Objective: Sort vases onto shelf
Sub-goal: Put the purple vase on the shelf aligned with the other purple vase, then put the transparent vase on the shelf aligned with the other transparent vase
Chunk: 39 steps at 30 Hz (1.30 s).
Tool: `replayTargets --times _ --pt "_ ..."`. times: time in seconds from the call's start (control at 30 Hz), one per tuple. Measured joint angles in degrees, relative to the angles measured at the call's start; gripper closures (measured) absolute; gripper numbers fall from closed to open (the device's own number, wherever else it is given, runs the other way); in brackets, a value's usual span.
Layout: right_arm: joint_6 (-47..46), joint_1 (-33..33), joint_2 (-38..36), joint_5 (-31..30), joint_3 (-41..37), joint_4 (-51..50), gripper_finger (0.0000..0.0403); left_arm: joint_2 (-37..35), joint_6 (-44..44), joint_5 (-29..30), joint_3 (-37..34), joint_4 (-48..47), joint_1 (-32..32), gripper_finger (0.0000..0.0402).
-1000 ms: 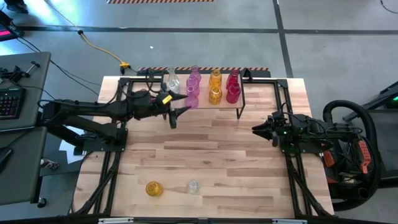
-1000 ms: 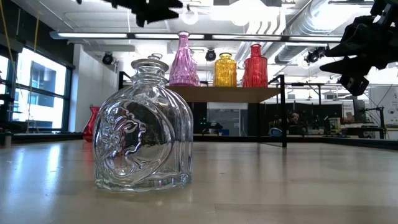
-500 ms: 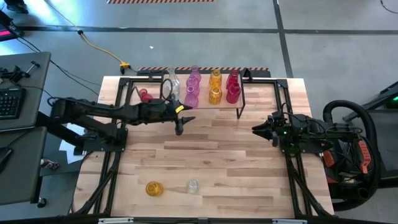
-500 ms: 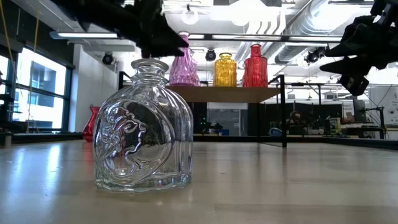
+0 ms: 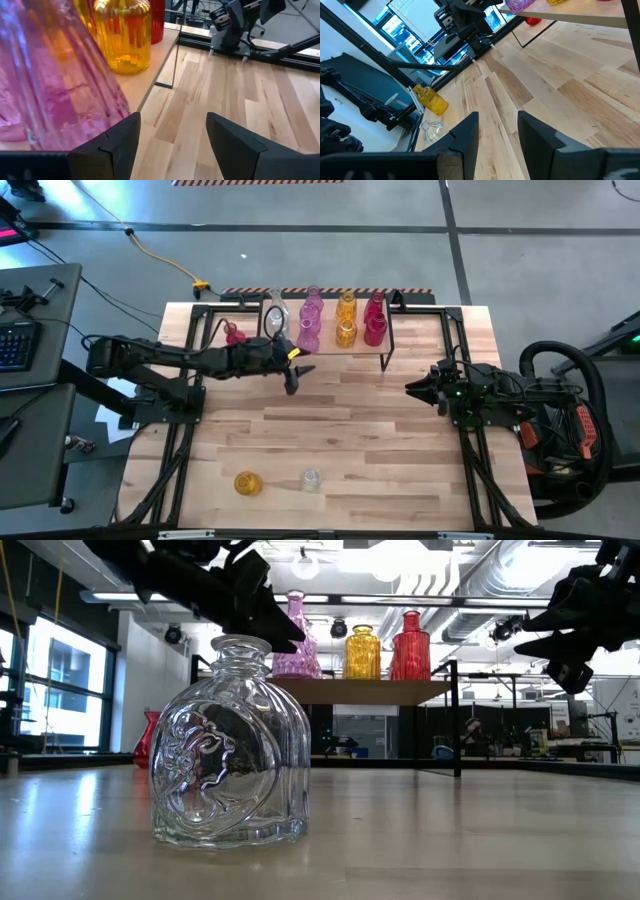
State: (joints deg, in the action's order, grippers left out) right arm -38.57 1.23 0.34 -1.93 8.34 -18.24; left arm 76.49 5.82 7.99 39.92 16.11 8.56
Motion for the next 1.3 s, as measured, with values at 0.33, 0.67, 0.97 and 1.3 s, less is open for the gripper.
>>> replayTargets --times 0.33,0.67,0.97,1.3 --pt "0.01 -0.02 0.0 0.0 0.0 0.0 0.0285 0.0 -0.35 -0.09 0.0 0.01 1.26 0.0183" --pt "0.02 0.0 0.0 0.0 0.0 0.0 0.0285 0.0 -1.44 -0.64 0.0 0.45 2.61 0.0183" --pt "0.0 0.0 0.0 0.0 0.0 0.0 0.0285 0.0 -0.95 -2.4 0.0 0.53 2.42 0.0183" --pt "0.02 0.0 0.0 0.0 0.0 0.0 0.0285 -5.14 -0.94 -1.91 0.07 -2.52 1.35 0.0183"
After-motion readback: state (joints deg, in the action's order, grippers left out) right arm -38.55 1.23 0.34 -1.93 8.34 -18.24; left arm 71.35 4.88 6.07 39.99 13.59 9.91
